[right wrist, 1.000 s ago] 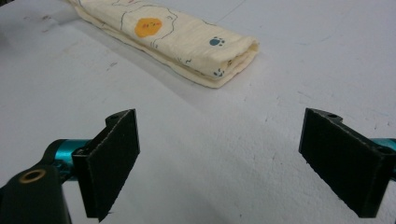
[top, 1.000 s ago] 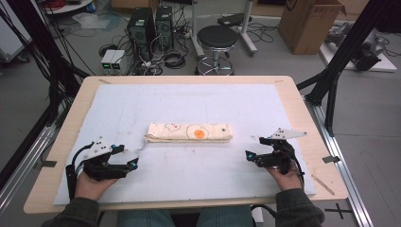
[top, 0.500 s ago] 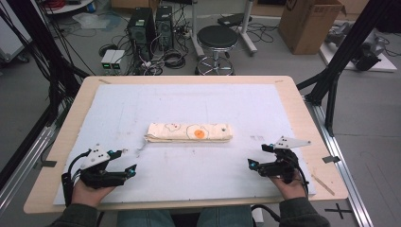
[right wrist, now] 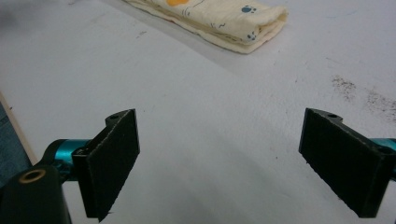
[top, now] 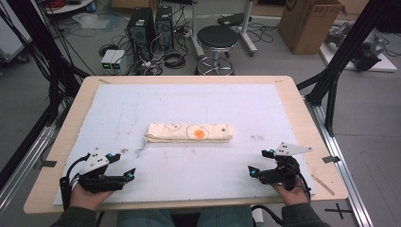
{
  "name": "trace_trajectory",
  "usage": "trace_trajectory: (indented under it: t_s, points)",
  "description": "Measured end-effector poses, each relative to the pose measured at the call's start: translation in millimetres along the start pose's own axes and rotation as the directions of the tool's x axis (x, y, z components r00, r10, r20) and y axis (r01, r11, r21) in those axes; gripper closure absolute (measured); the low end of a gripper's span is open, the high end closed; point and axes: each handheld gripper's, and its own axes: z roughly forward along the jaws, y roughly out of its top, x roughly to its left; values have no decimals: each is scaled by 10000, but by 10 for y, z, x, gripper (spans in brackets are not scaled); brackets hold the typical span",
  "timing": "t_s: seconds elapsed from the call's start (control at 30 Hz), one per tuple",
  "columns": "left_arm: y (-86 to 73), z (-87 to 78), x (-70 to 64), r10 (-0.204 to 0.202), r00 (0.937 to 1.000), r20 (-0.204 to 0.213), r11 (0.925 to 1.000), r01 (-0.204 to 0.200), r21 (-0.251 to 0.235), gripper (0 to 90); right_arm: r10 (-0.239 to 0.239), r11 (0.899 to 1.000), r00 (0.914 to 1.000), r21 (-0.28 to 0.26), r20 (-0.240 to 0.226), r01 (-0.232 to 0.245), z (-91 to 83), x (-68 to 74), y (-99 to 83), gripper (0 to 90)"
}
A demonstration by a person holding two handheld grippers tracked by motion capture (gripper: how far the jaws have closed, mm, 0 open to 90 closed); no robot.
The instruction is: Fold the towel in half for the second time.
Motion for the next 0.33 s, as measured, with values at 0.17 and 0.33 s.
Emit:
trace_trajectory:
  t_s: [0.17, 0.33]
  points:
    - [6, 19, -18, 115, 9999, 22, 9999, -115, 4, 228, -94, 9999, 9999, 89, -37, 94, 31, 8, -1, 117]
    - [12, 38, -19, 157, 9999, 54, 9999, -157, 8, 228, -120, 9999, 9999, 110, -9, 120, 51, 4, 7, 117]
